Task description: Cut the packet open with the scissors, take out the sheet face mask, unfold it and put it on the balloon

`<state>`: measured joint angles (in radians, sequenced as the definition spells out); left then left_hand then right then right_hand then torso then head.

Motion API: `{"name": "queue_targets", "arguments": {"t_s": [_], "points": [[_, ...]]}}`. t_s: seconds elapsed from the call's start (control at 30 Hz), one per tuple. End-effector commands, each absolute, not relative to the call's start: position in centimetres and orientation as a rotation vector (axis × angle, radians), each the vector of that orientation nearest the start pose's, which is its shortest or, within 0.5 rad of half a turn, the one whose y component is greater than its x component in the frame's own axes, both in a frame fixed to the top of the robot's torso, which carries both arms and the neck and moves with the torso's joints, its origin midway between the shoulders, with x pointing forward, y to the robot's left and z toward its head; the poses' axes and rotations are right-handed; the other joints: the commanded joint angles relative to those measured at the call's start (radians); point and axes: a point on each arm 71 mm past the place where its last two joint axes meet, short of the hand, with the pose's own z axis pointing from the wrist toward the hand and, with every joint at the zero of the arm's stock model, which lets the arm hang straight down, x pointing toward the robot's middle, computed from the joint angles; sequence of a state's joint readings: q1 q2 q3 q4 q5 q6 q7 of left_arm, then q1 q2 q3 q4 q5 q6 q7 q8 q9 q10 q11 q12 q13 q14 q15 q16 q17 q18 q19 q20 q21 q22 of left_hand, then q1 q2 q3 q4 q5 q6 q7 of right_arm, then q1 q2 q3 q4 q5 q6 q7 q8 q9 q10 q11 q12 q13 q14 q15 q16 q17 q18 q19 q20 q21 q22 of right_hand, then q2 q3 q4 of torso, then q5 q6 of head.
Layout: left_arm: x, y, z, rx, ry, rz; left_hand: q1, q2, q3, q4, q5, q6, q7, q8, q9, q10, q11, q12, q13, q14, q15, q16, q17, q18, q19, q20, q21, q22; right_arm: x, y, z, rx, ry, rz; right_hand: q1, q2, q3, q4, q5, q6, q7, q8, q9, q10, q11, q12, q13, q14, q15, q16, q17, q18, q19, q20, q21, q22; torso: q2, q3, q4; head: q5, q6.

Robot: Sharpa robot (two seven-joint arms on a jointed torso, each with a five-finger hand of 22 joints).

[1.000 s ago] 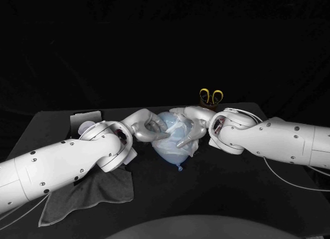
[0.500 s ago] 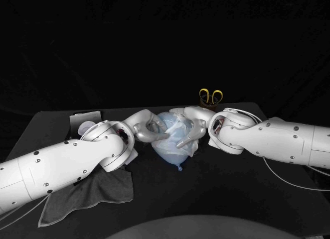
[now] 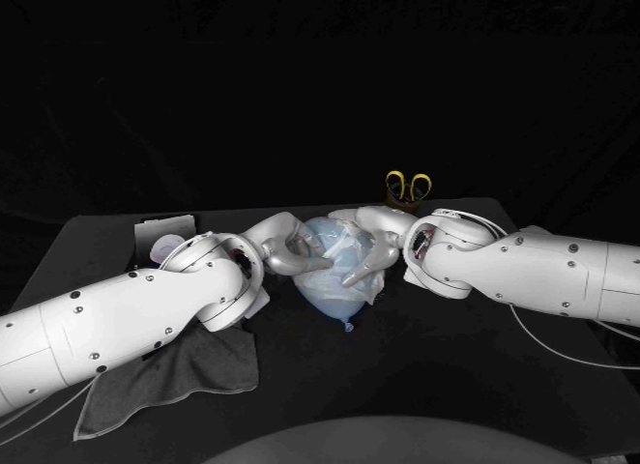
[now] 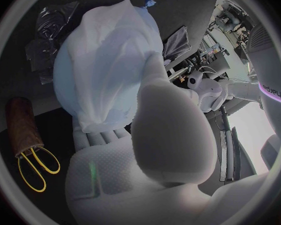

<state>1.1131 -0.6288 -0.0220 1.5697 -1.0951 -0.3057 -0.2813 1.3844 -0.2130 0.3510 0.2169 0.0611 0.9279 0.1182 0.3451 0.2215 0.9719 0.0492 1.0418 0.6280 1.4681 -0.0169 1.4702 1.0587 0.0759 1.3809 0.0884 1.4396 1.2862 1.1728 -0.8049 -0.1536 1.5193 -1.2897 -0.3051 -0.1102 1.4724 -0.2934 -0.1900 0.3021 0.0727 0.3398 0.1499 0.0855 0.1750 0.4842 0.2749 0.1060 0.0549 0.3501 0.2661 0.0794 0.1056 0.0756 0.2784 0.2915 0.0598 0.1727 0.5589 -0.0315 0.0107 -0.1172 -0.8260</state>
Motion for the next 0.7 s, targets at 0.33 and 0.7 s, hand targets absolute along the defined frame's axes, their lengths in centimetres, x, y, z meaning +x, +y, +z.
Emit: {"name": "queue_targets", "arguments": {"t_s": [0.33,0.7], "points": [[45.09,8.83,-22.49,-0.251,1.964,-0.958,0.091,0.067,0.128,-0.047,-0.011,0.056,-0.017,0.052,0.011,-0.003,-0.025,-0.023,-0.036,0.008,-0.023,0.012,-0.024,-0.009,-0.005,-0.023,0.002,-0.006,45.66,-18.35,-25.14,-0.075,1.937,0.706,0.000,0.010,0.006,0.000,0.001,0.007,0.151,0.004,0.001,0.005,0.003,0.004,0.001,0.004,0.002,0.002,0.000,0.011,0.006,0.001,0.003,0.002,0.000,-0.0005,0.0004,-0.002,-0.001],[45.42,9.15,-22.29,-0.324,1.915,-0.982,0.055,0.057,0.277,-0.119,-0.011,0.058,-0.019,0.141,0.065,0.020,-0.029,-0.036,-0.073,0.001,-0.028,0.014,-0.078,-0.009,-0.006,-0.029,0.002,-0.004,45.65,-18.39,-25.17,-0.074,1.939,0.703,0.000,0.012,0.009,0.000,0.001,0.012,0.151,0.006,0.003,0.007,0.003,0.004,0.001,0.005,0.001,0.002,0.000,0.011,0.006,0.001,0.003,0.001,0.000,-0.0005,0.0004,0.000,0.000]]}}
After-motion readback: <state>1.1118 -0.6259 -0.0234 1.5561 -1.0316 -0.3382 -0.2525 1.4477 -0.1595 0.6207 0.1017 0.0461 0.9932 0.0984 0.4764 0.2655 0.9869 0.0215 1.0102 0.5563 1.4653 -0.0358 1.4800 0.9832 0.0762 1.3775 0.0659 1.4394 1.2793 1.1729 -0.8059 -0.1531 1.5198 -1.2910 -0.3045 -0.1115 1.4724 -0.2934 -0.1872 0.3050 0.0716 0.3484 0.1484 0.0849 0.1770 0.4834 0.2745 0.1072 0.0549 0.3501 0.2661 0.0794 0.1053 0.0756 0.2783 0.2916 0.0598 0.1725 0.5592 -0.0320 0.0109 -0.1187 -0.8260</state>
